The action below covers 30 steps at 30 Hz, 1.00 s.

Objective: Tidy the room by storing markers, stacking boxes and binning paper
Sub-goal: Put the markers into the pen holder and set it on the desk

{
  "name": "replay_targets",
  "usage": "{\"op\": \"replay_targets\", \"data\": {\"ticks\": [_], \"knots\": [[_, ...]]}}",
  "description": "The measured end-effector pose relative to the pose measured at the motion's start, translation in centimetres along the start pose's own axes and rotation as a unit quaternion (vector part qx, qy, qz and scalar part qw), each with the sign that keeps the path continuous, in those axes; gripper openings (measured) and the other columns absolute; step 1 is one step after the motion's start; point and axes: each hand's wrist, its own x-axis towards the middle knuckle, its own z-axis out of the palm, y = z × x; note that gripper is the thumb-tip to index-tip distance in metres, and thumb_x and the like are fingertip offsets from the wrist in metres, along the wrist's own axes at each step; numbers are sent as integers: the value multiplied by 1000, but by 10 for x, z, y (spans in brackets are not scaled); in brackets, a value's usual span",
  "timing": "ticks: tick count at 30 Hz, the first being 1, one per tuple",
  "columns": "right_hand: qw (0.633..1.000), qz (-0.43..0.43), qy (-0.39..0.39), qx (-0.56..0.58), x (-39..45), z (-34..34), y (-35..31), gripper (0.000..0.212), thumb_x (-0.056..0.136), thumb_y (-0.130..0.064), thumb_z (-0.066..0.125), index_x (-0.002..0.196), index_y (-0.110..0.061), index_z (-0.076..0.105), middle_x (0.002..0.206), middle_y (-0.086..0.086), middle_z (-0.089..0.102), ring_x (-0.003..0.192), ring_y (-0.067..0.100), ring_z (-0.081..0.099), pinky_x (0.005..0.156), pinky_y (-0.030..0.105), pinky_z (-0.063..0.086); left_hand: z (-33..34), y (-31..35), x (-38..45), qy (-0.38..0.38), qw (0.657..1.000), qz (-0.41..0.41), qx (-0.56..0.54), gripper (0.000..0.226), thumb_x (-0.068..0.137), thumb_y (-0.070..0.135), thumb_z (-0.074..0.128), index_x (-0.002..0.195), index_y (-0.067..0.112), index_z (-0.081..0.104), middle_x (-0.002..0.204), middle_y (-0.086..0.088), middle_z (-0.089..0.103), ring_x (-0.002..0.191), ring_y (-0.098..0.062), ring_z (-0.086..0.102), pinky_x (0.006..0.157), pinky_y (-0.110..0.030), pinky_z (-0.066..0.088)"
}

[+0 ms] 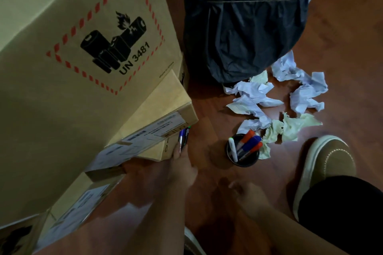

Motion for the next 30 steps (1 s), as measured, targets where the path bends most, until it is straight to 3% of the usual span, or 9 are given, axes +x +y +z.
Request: {"op": "replay_targets", "data": {"ticks": [5, 9, 14, 17, 20, 23, 26, 28, 30], "knots": [[998, 25, -18, -47, 5, -7, 8, 15, 97, -26, 51, 109, -29, 61, 107, -11, 62, 93, 7, 60, 82, 19, 44, 16, 11, 11, -9, 999, -10, 53, 84, 89, 31, 61, 158, 32, 13, 164, -3, -8, 142, -31, 25, 115, -38, 32], [995, 51, -35, -79, -1, -6, 6, 9, 95, -32, 53, 101, -31, 60, 106, -8, 66, 91, 8, 63, 78, 20, 47, 23, 10, -2, -21, 996, -17, 80, 79, 92, 30, 55, 158, 28, 10, 157, -6, 1, 134, -30, 28, 111, -39, 33], [994, 52, -33, -92, -1, 6, -3, 18, 95, -26, 49, 105, -32, 61, 107, -6, 68, 88, 8, 65, 86, 31, 54, 51, -13, -43, -15, 999, -12, -40, 52, 96, 14, 49, 147, 20, 46, 151, -3, 30, 125, -19, 50, 108, -24, 35], [994, 25, -33, -97, 2, 13, -17, 23, 97, -26, 48, 117, -30, 59, 119, -3, 65, 98, 12, 64, 89, 24, 50, 76, -28, -71, 2, 997, -11, -75, 40, 98, 14, 49, 137, 18, 59, 146, -5, 41, 122, -19, 55, 103, -21, 36], [996, 6, 7, -93, 8, 17, -27, 34, 97, -30, 52, 129, -22, 55, 127, 0, 61, 108, 16, 60, 81, 13, 41, 93, -38, -85, 19, 991, -27, -130, 28, 92, 11, 58, 113, 19, 75, 122, -6, 61, 102, -21, 66, 92, -23, 44], [999, 22, 11, -46, 17, 21, -20, 37, 89, -26, 63, 125, -22, 57, 121, -1, 61, 111, 20, 60, 87, 20, 41, 97, -43, -93, 12, 970, -56, -234, 27, 84, 9, 67, 82, 33, 79, 79, 0, 73, 60, -7, 64, 61, -16, 48], [994, 40, -11, 102, 18, 19, -16, 29, 66, -32, 85, 87, -24, 68, 85, 5, 64, 73, 18, 64, 67, 29, 49, 91, -43, -97, -35, 927, -79, -366, 37, 78, 6, 76, 65, 41, 77, 63, 4, 71, 53, -8, 61, 60, -24, 47], [975, 96, -51, 192, 8, 15, -30, 18, 85, -31, 70, 89, -16, 61, 78, 10, 60, 52, 17, 52, 47, 27, 38, 80, -36, -98, -73, 908, -72, -406, 38, 78, 1, 77, 64, 36, 79, 66, 5, 73, 58, -7, 63, 65, -25, 49], [960, 125, -51, 247, 5, 13, -35, 13, 96, -22, 58, 95, -9, 58, 76, 8, 63, 46, 14, 46, 41, 23, 31, 67, -27, -103, -119, 899, -58, -418, 35, 79, -2, 76, 64, 29, 78, 67, 5, 74, 61, -5, 65, 66, -22, 51]]}}
